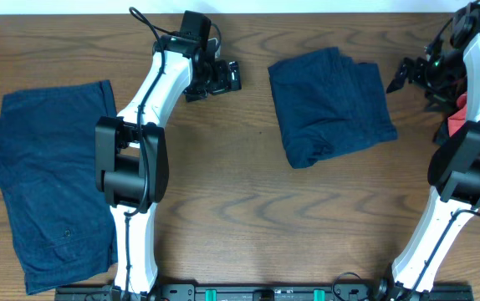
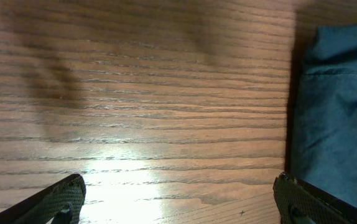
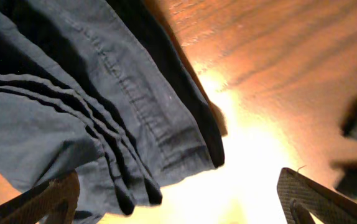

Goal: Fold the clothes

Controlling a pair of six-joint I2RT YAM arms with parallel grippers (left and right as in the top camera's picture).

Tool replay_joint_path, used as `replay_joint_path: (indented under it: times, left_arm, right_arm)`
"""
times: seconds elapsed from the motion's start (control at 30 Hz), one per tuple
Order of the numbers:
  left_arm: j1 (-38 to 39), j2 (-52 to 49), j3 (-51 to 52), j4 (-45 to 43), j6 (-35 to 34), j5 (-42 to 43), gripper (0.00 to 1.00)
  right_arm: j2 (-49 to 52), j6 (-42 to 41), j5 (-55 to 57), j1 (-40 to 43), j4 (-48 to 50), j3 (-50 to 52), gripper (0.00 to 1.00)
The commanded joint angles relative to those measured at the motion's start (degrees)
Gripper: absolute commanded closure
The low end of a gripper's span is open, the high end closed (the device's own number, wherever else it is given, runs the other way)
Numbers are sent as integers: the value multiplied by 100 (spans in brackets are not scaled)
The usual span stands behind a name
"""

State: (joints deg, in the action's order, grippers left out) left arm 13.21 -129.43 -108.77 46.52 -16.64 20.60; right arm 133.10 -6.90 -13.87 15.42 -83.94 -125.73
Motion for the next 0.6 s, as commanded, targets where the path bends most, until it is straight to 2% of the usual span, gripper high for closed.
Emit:
replay_joint_path:
  times: [0.0,0.33,0.57]
  left_arm:
    - [24,140,-24,63,74,-11,2]
    - [24,140,-24,234,205,-11,2]
    - [24,140,-24,247,203,-11,2]
  right_arm:
    - [413,575,-562,-44,166,334,1]
    - [1429,1838,-1845,-48,278,391,1]
    - [1585,2496,-2411,-61,273,391,1]
